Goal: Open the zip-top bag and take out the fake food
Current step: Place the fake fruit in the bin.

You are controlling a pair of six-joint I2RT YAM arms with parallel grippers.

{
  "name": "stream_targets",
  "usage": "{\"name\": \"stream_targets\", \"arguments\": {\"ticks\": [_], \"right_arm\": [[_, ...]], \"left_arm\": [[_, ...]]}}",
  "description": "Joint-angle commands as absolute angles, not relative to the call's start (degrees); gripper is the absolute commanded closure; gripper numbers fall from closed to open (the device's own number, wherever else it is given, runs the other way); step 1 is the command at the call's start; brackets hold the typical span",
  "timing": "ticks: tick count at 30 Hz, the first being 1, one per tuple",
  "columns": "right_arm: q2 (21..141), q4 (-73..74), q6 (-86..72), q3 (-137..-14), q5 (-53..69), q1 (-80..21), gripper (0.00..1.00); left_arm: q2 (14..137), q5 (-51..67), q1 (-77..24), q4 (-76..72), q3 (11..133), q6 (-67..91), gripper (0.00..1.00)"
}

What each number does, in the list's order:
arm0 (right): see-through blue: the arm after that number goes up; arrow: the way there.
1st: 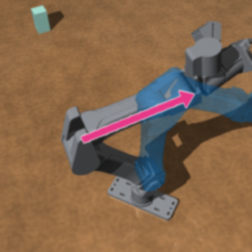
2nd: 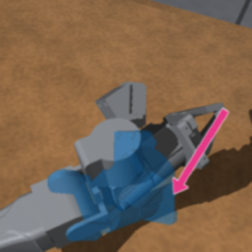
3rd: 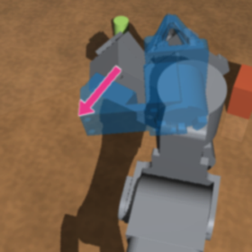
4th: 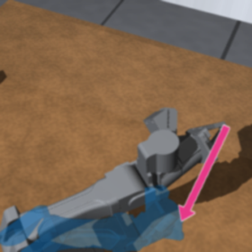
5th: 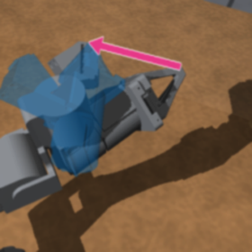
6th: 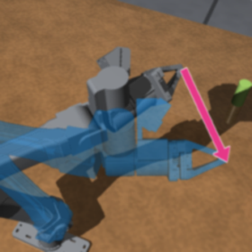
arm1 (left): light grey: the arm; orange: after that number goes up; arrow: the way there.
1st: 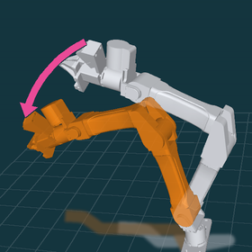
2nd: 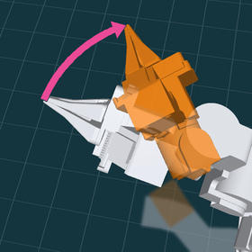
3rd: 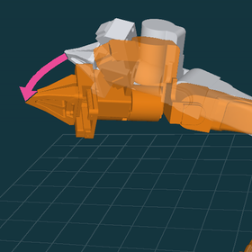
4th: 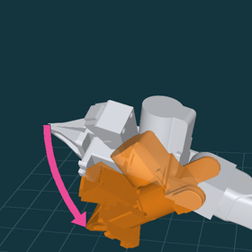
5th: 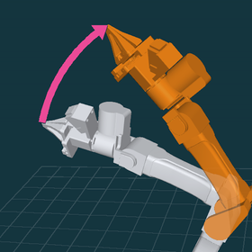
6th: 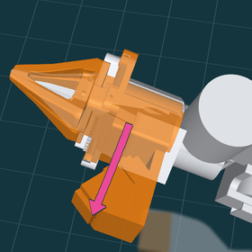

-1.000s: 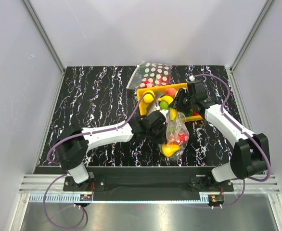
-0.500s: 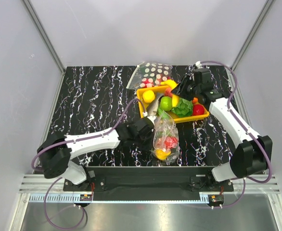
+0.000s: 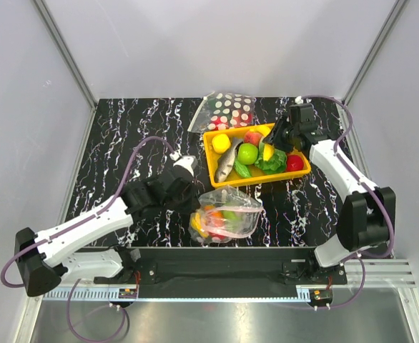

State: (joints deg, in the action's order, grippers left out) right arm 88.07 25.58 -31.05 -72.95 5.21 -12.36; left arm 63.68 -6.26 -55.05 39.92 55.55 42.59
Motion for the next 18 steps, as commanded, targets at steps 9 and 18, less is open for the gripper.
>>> {"name": "stream_targets", "arguments": {"ticks": [9, 18], "right_arm": [[93.1, 24.8, -28.9, -70.7, 3.8, -12.5, 0.87], [94.6, 24.1, -28.0, -68.0, 5.6, -13.3, 0.52]], "left_arm": [[61.6, -9.6, -53.4, 45.3, 61.8, 39.6, 1.0], [63.0, -5.7, -53.4, 40.2, 60.3, 39.8, 1.0]]}}
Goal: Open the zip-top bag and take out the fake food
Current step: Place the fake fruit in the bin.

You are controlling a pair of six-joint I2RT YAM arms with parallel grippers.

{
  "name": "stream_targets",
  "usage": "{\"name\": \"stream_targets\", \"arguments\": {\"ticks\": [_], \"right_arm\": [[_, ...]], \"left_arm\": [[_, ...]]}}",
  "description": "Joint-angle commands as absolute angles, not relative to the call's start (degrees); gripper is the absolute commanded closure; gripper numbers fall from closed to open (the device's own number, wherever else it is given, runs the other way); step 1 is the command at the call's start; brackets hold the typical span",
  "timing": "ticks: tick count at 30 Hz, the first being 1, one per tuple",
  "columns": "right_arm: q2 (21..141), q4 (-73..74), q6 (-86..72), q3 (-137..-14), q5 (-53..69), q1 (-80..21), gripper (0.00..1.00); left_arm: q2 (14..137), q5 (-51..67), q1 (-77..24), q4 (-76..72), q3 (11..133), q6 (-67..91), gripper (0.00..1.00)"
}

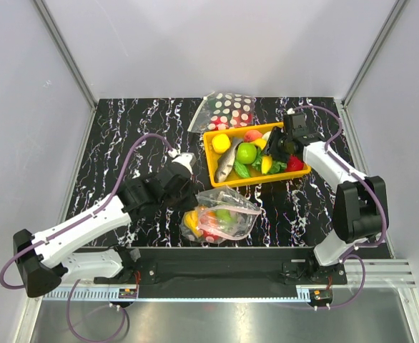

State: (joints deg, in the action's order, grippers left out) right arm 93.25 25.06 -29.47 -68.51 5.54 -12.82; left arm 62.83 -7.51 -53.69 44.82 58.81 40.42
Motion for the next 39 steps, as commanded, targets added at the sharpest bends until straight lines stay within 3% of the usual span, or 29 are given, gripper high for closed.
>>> {"name": "stream_targets", "arguments": {"ticks": [1, 6, 14, 29, 36, 39], "right_arm": [[94.6, 24.0, -28.0, -68.0, 6.1, -13.3, 0.48], [94.1, 24.5, -27.4, -70.4, 6.5, -13.3, 0.32], [91.5, 26.3, -26.9, -74.9, 5.2, -13.3, 0.25], [80.8, 33.0, -22.4, -77.6, 1.1, -13.3, 0.23], [72.1, 36.6, -19.6, -76.5, 15.7, -14.1, 0.29], [67.0, 40.1, -17.1, -75.8, 18.5, -19.0, 0.31]], "left_arm": [[63.2, -5.3, -53.4, 39.4, 60.0, 39.8, 1.0], [64.5, -2.5, -53.4, 37.2, 59.2, 40.0, 1.0], [65.4, -1.5, -53.4, 35.9, 58.4, 40.2, 1.0], [66.4, -0.4, -53.4, 34.5, 58.2, 39.8, 1.0], [68.3, -0.3, -53.4, 33.2, 59.6, 39.9, 1.0], [69.8, -0.3, -53.4, 32.8, 60.4, 40.2, 1.0]]}}
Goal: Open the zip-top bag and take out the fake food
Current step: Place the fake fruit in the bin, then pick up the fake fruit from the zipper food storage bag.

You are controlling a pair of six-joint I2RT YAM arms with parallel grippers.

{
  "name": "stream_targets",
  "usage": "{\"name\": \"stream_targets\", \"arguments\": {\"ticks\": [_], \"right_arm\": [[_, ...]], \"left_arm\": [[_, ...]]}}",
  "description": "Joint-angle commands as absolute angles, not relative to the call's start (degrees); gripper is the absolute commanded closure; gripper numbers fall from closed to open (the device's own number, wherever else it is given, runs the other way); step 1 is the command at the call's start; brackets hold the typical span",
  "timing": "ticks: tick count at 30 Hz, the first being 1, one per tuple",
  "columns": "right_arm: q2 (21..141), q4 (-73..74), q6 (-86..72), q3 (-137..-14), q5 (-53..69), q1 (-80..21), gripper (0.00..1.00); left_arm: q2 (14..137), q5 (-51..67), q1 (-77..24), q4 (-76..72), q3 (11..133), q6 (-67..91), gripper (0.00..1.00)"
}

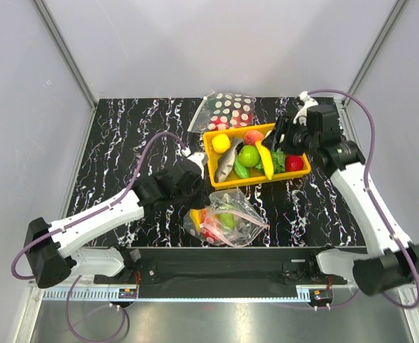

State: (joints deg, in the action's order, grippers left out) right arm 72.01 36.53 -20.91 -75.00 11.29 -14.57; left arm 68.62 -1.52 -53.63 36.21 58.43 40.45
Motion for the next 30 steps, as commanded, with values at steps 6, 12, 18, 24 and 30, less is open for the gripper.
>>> {"name": "stream_targets", "arguments": {"ticks": [6, 12, 18, 24, 30], "right_arm": [[55.6, 43.7, -21.6, -72.3, 26.3, -27.8, 0.41], [52.2, 45.3, -20.2, -64.7, 32.5, -40.9, 0.46], [55.0, 42.3, -22.0, -63.4, 27.6, -51.7, 0.47], [60.1, 39.1, -22.5, -61.5, 23.7, -55.7, 0.47], [59.9, 34.5, -26.5, -55.6, 14.1, -55.8, 0.47]], "left_arm": [[72.4, -0.2, -53.3, 32.8, 61.6, 41.0, 1.0], [73.2, -0.9, -53.3, 33.1, 62.0, 41.6, 1.0], [72.5, -1.6, -53.2, 34.1, 62.7, 42.1, 1.0], [71.0, -1.6, -53.3, 34.4, 62.2, 42.8, 1.0], [68.5, -1.4, -53.2, 34.9, 60.4, 42.3, 1.0]]}}
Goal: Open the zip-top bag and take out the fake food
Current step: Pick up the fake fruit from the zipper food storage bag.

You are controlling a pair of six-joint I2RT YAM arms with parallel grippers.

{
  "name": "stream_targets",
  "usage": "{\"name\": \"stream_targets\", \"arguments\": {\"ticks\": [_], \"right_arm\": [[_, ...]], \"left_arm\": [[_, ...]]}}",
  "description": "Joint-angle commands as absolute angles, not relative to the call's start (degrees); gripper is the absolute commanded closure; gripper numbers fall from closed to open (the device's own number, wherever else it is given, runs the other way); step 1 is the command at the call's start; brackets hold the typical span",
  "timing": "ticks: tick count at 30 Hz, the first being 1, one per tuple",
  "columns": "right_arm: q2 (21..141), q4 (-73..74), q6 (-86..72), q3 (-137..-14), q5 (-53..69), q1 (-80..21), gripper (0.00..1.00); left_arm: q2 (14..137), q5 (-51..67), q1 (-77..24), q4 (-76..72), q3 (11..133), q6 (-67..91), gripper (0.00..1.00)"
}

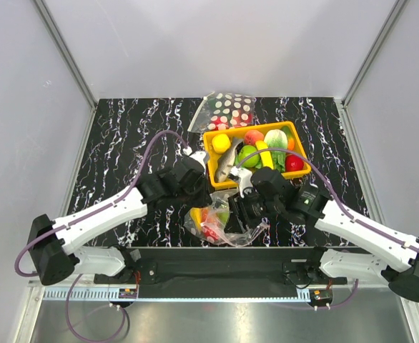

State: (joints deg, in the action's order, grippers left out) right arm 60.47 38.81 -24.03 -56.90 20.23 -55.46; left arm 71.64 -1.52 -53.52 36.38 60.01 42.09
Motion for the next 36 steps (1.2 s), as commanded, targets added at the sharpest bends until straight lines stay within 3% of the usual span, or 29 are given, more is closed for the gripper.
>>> {"name": "stream_targets", "arguments": {"ticks": [1, 11, 20, 36], "right_arm": [[59.4, 32.9, -27.5, -53.9, 13.6, -55.8, 0.47], [58.1, 22.8, -29.7, -47.2, 1.9, -55.8, 0.47], [57.7, 24.0, -30.5, -47.6, -5.4, -55.8, 0.46], [66.4, 19.1, -27.5, -44.8, -2.6, -55.8, 0.43]], "left_arm": [[67.5, -1.2, -53.2, 34.6, 60.0, 42.2, 1.0], [66.0, 8.5, -53.5, 29.4, 56.9, 39.8, 1.0], [65.1, 8.3, -53.7, 29.8, 56.3, 38.0, 1.0], [69.6, 7.4, -58.7, 25.8, 53.4, 36.1, 1.0]]}}
